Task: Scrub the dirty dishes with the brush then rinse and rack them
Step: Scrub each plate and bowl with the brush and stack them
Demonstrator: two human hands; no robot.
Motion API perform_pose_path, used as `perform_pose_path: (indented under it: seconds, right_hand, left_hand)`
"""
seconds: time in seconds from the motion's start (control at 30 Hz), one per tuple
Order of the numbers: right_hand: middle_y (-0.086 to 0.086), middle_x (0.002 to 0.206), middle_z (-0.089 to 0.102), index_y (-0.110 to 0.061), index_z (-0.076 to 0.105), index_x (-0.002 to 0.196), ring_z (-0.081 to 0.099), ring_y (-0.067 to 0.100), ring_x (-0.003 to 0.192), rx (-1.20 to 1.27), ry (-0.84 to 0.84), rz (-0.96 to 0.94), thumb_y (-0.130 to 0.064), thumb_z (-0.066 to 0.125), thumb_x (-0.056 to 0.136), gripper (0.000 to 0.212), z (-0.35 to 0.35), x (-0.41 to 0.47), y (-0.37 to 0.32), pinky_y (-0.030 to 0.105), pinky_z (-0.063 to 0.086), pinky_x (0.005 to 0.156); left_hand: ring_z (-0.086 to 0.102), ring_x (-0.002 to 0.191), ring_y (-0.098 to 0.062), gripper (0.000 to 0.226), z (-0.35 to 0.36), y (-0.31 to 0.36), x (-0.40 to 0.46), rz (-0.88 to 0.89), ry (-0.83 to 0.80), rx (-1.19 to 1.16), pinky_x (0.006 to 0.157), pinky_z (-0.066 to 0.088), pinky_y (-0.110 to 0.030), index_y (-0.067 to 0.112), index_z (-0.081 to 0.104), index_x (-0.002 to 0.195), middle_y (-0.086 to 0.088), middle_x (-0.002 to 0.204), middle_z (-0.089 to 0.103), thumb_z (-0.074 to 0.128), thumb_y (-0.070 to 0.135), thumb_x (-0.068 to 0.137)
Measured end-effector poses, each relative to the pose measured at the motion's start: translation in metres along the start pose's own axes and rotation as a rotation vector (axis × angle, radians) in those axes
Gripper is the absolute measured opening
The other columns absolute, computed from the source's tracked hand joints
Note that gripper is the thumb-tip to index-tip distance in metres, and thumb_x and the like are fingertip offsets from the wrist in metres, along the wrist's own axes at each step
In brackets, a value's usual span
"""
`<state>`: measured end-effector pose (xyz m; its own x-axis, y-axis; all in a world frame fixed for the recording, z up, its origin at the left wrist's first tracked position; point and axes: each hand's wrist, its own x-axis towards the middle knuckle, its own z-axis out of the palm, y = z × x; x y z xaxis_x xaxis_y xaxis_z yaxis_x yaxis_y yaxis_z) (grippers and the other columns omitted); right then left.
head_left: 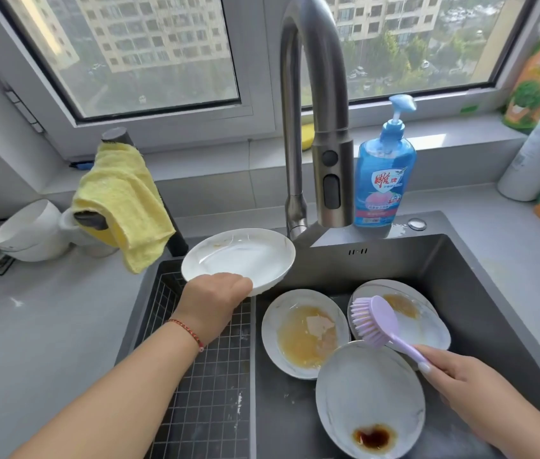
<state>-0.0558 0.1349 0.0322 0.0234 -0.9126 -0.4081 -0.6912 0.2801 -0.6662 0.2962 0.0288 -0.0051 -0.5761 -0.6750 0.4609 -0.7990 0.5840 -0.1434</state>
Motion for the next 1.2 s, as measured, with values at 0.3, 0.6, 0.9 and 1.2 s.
perform_pose_path:
  seconds: [0.3, 0.6, 0.9, 1.2]
  right_hand:
    - [-0.008, 0.074, 0.067, -0.071, 0.054, 0.095, 0.046, 0.002, 0.049, 0.002, 0.046, 0.055, -0.031, 0.049, 0.096, 0.04, 0.003, 0.009, 0.006, 0.019, 0.042, 0.055]
    - [-0.026, 0.097, 0.067, -0.073, 0.047, 0.1, 0.057, -0.007, 0.095, -0.024, 0.077, 0.079, -0.033, 0.05, 0.096, 0.04, 0.013, 0.014, 0.001, 0.014, 0.043, 0.077]
    - [-0.019, 0.098, 0.069, -0.074, 0.05, 0.1, 0.063, 0.0, 0.089, -0.052, 0.077, 0.084, -0.036, 0.049, 0.095, 0.038, 0.017, 0.02, 0.003, 0.02, 0.049, 0.082]
    - [-0.026, 0.102, 0.067, -0.064, 0.052, 0.115, 0.058, -0.007, 0.097, -0.057, 0.036, 0.082, -0.034, 0.05, 0.096, 0.035, 0.02, 0.022, -0.004, 0.014, 0.046, 0.083]
  left_hand:
    - [0.051, 0.044, -0.02, 0.036, 0.023, -0.027, 0.003, -0.046, -0.08, -0.02, 0.042, 0.04, -0.021, 0.012, 0.061, 0.075, -0.003, 0.056, 0.056, 0.085, -0.006, 0.054]
    - [0.051, 0.041, -0.019, 0.035, 0.038, -0.04, 0.02, -0.086, -0.123, 0.004, 0.041, 0.04, -0.021, 0.01, 0.064, 0.07, -0.004, 0.054, 0.057, 0.09, -0.003, 0.052]
    - [0.049, 0.041, -0.017, 0.045, 0.048, -0.047, 0.029, -0.085, -0.157, -0.005, 0.036, 0.041, -0.021, 0.011, 0.06, 0.069, -0.002, 0.054, 0.054, 0.099, 0.01, 0.046]
    - [0.067, 0.071, -0.024, 0.043, 0.08, -0.044, 0.007, -0.073, -0.154, -0.106, 0.052, 0.055, -0.03, 0.01, 0.066, 0.088, -0.004, 0.079, 0.066, 0.088, -0.007, 0.055]
